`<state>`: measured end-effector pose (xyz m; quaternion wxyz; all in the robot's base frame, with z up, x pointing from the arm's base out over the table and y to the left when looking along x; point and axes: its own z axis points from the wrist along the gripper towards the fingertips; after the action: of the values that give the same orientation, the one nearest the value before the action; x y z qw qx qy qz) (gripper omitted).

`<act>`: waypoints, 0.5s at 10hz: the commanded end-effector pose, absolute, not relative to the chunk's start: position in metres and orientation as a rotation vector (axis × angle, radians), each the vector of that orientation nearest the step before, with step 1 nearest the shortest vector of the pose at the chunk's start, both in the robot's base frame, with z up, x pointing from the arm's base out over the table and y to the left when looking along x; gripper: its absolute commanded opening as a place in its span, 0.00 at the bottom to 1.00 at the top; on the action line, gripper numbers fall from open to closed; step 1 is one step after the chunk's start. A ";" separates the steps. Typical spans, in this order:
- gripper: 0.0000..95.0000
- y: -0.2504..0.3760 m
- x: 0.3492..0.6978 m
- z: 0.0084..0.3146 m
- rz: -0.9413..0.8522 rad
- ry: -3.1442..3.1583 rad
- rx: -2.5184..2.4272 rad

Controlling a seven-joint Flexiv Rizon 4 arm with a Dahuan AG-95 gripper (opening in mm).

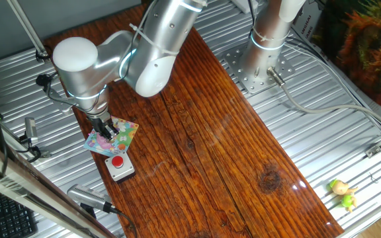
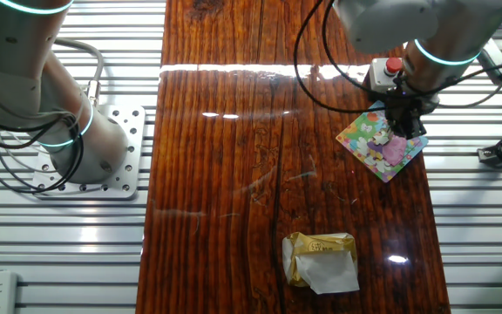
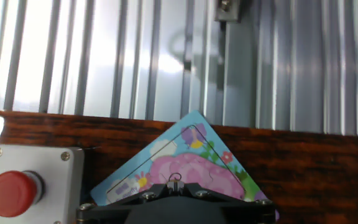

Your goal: Assemble one piece of a puzzle

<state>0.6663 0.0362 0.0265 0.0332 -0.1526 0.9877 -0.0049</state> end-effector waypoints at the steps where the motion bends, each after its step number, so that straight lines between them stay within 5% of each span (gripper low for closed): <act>1: 0.00 0.035 0.662 0.028 -0.022 3.051 -0.475; 5: 0.00 0.034 0.653 0.022 -0.025 3.046 -0.514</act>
<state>0.6550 0.0346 0.0209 0.0261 -0.1660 0.9858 -0.0073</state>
